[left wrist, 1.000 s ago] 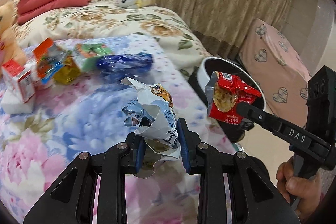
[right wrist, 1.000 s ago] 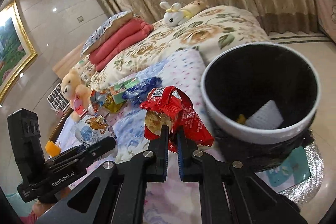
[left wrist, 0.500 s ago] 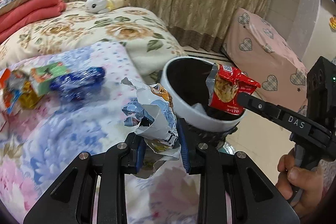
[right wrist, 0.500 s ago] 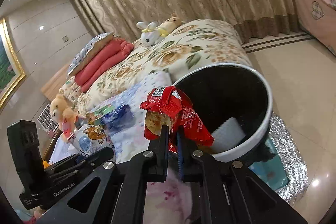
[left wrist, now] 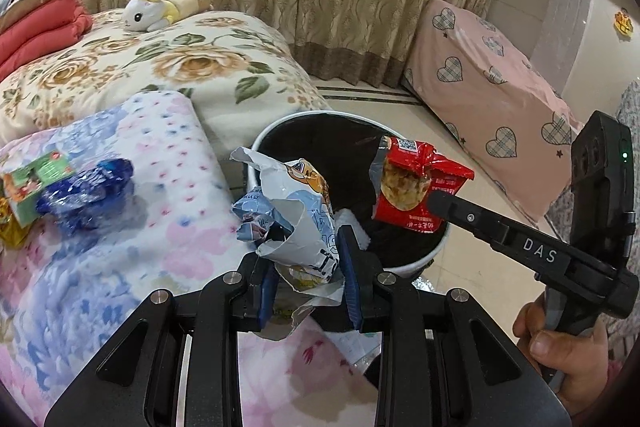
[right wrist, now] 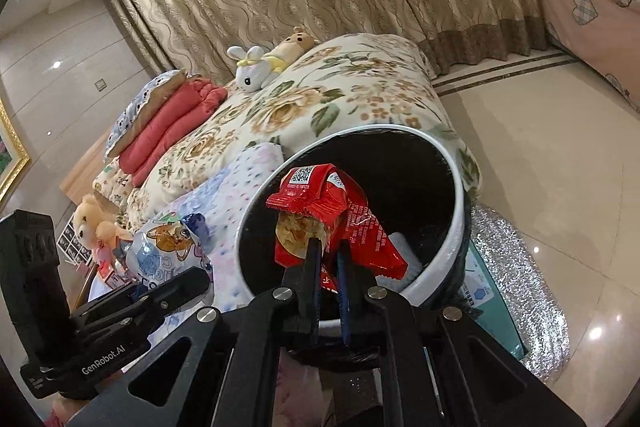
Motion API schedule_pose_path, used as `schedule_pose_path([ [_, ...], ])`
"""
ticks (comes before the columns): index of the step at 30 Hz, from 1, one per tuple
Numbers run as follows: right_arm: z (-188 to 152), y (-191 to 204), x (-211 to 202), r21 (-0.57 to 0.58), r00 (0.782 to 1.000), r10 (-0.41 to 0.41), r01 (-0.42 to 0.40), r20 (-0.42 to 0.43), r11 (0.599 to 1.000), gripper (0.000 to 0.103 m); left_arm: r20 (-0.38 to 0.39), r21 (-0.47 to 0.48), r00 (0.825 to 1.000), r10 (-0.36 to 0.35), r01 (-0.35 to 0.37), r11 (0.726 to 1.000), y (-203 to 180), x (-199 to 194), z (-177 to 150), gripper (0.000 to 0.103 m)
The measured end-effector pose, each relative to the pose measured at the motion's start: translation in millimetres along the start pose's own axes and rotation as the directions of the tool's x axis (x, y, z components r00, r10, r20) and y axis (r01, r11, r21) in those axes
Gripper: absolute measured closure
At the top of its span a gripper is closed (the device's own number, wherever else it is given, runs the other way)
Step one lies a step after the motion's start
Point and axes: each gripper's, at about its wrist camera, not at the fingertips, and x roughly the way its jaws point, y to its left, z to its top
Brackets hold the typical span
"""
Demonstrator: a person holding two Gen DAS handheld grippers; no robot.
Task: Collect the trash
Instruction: 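Carry both wrappers over the bin and open both tools to drop them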
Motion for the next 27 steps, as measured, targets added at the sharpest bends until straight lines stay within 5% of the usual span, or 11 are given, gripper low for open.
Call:
schedule_pose_path([
  [14, 17.8, -20.7, 15.9, 0.049, 1.000, -0.008, 0.010, -0.029, 0.999, 0.091, -0.031, 0.009, 0.999, -0.026, 0.027, 1.000, -12.1, 26.4, 15.6, 0.076],
  [18, 21.1, -24.2, 20.3, 0.066, 0.999, -0.015, 0.018, -0.043, 0.998, 0.089, -0.025, 0.000, 0.999, -0.036, 0.036, 0.999, -12.0, 27.9, 19.0, 0.059],
  [21, 21.9, -24.8, 21.0, 0.072, 0.999, -0.019, 0.022, -0.046, 0.997, 0.073, -0.016, 0.001, 0.999, -0.038, 0.038, 0.999, -12.4, 25.2, 19.5, 0.046],
  [27, 18.4, -21.1, 14.4, 0.075, 1.000, -0.022, 0.023, -0.022, 0.997, 0.046, -0.003, -0.017, 1.000, -0.020, 0.020, 1.000, -1.9, 15.5, 9.8, 0.039],
])
